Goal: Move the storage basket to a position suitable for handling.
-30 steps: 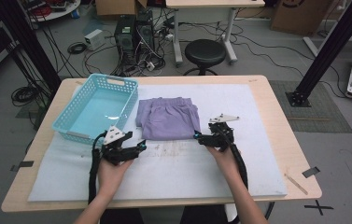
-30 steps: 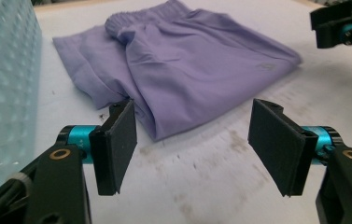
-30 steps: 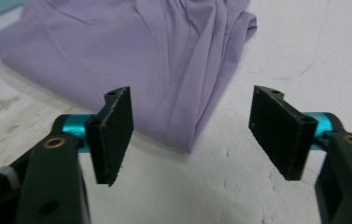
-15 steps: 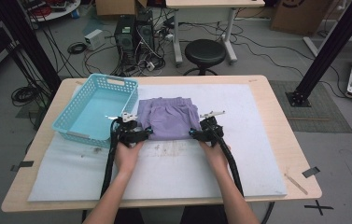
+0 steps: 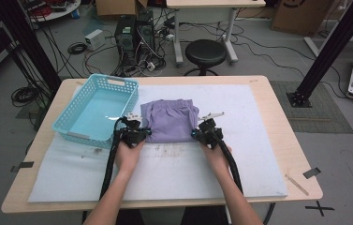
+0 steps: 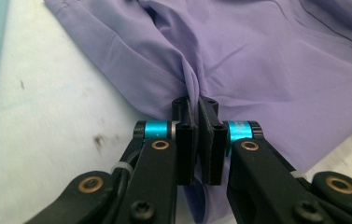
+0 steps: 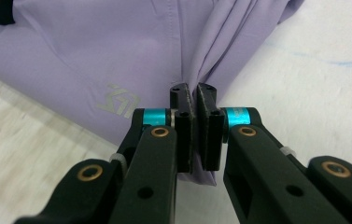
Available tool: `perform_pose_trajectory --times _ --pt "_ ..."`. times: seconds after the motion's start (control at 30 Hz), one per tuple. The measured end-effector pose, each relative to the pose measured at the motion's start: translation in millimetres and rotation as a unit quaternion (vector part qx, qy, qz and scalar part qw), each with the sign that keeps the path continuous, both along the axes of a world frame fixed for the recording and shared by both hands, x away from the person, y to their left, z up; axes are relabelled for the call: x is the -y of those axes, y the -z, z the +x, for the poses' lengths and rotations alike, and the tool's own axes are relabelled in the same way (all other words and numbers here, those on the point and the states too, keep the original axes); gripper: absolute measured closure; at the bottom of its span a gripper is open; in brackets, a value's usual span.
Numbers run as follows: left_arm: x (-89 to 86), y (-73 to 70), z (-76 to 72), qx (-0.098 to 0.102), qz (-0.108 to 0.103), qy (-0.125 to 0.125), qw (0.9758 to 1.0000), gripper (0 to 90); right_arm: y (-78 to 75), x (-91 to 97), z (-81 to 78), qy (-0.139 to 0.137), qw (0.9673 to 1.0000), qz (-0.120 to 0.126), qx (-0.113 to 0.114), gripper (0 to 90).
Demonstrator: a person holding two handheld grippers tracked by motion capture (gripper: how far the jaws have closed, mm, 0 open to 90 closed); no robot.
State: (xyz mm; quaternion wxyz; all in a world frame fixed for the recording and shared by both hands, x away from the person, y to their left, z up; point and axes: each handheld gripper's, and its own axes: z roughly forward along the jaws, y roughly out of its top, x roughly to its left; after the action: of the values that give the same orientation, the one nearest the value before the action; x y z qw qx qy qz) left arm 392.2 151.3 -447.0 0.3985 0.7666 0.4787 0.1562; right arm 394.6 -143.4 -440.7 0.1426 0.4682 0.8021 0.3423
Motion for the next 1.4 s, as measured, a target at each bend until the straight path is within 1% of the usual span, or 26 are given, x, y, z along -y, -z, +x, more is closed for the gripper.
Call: perform_pose_trajectory --times 0.03,0.07,0.1,0.13,0.17,0.27,0.3,0.33,0.37,0.4,0.6,0.7,0.77,0.8,0.9,0.93,0.97,1.03,1.07,1.1,1.17,1.27,1.3,1.33,1.37,1.4 --pt "-1.4 0.0 -4.2 -0.002 0.000 0.006 1.0000 85.8 -0.2 1.1 -4.0 -0.006 1.0000 0.002 -0.001 87.3" --pt "-2.3 0.0 -9.0 -0.003 -0.006 0.010 0.9999 85.8 -0.1 1.7 -8.4 -0.008 1.0000 0.004 -0.002 87.3" --pt "-3.3 0.0 -13.8 -0.002 -0.006 0.016 0.9998 85.7 0.1 3.5 -19.0 -0.018 0.9998 0.002 0.002 87.3" --pt "-4.1 -0.3 -19.0 -0.004 -0.004 0.025 0.9997 85.7 0.1 3.5 -19.0 -0.018 0.9998 0.002 0.002 87.3" --pt "-4.8 -0.4 -24.8 -0.003 -0.003 0.031 0.9995 85.7 0.4 4.9 -24.5 -0.021 0.9998 0.006 0.002 87.3" --pt "-6.3 -0.9 -40.3 -0.003 -0.004 0.048 0.9988 85.7 1.1 9.5 -44.0 -0.025 0.9995 0.019 0.001 87.3" --pt "-6.4 -0.9 -47.6 -0.001 -0.006 0.055 0.9985 85.6 0.7 11.2 -56.5 -0.029 0.9994 0.016 0.004 87.3" --pt "-6.9 -1.2 -52.1 -0.003 -0.003 0.062 0.9981 85.6 0.7 11.2 -56.5 -0.029 0.9994 0.016 0.004 87.3" --pt "-7.1 -0.9 -58.2 -0.003 -0.004 0.068 0.9977 85.5 -0.9 12.9 -67.8 -0.034 0.9993 0.013 0.007 87.3" --pt "-7.4 -0.3 -66.5 -0.003 -0.004 0.074 0.9972 85.5 -0.9 12.9 -67.8 -0.034 0.9993 0.013 0.007 87.3" --pt "-9.1 0.2 -107.6 0.008 -0.005 0.105 0.9944 85.4 -1.9 19.4 -111.2 -0.057 0.9982 0.015 0.005 87.2" --pt "-9.2 -0.2 -125.0 0.008 -0.005 0.122 0.9924 84.9 -0.5 23.1 -129.6 -0.066 0.9977 0.018 0.005 87.2" --pt "-9.1 -0.9 -135.7 0.008 -0.005 0.130 0.9915 84.1 0.8 27.0 -146.2 -0.071 0.9973 0.021 0.005 87.0" --pt "-9.1 -1.0 -140.6 0.008 -0.008 0.132 0.9912 84.1 0.8 27.0 -146.2 -0.071 0.9973 0.021 0.005 87.0" --pt "-10.5 -2.0 -153.3 0.008 -0.007 0.141 0.9899 81.1 2.1 29.6 -158.4 -0.076 0.9969 0.020 0.003 86.4" --pt "-11.5 -2.8 -156.1 0.011 -0.002 0.141 0.9900 76.5 2.4 30.1 -161.6 -0.079 0.9967 0.016 0.008 85.5" --pt "-12.7 -3.8 -158.0 0.018 0.003 0.134 0.9908 70.4 2.1 30.5 -164.0 -0.080 0.9967 0.012 0.011 82.7" --pt "-17.9 -6.9 -158.8 0.032 0.010 0.122 0.9919 55.4 -0.2 31.6 -166.0 -0.067 0.9974 0.005 0.027 71.7" --pt "-22.6 -9.5 -158.5 0.042 0.002 0.108 0.9932 55.4 -1.8 32.7 -165.9 -0.064 0.9973 0.001 0.036 69.5" --pt "-26.9 -11.4 -157.2 0.047 -0.010 0.102 0.9937 48.1 -7.6 36.7 -162.2 -0.053 0.9970 0.005 0.056 63.2" --pt "-33.7 -15.0 -153.1 0.057 -0.026 0.102 0.9928 47.8 -9.2 37.9 -160.1 -0.049 0.9970 0.007 0.060 63.0" --pt "-37.5 -18.7 -142.7 0.053 -0.050 0.107 0.9916 47.0 -13.6 38.3 -147.3 -0.042 0.9964 0.011 0.073 61.2" --pt "-37.2 -19.9 -138.3 0.054 -0.058 0.114 0.9903 47.1 -14.5 37.5 -142.3 -0.042 0.9964 0.011 0.073 60.2" --pt "-36.5 -21.0 -133.3 0.055 -0.067 0.125 0.9883 47.0 -14.9 36.0 -136.4 -0.044 0.9963 0.014 0.073 59.3" --pt "-34.5 -21.6 -129.2 0.056 -0.074 0.128 0.9874 47.0 -15.3 33.8 -130.8 -0.042 0.9964 0.016 0.071 58.6" --pt "-31.8 -22.0 -124.3 0.048 -0.074 0.131 0.9874 47.1 -15.5 31.7 -125.3 -0.042 0.9965 0.019 0.070 58.6"
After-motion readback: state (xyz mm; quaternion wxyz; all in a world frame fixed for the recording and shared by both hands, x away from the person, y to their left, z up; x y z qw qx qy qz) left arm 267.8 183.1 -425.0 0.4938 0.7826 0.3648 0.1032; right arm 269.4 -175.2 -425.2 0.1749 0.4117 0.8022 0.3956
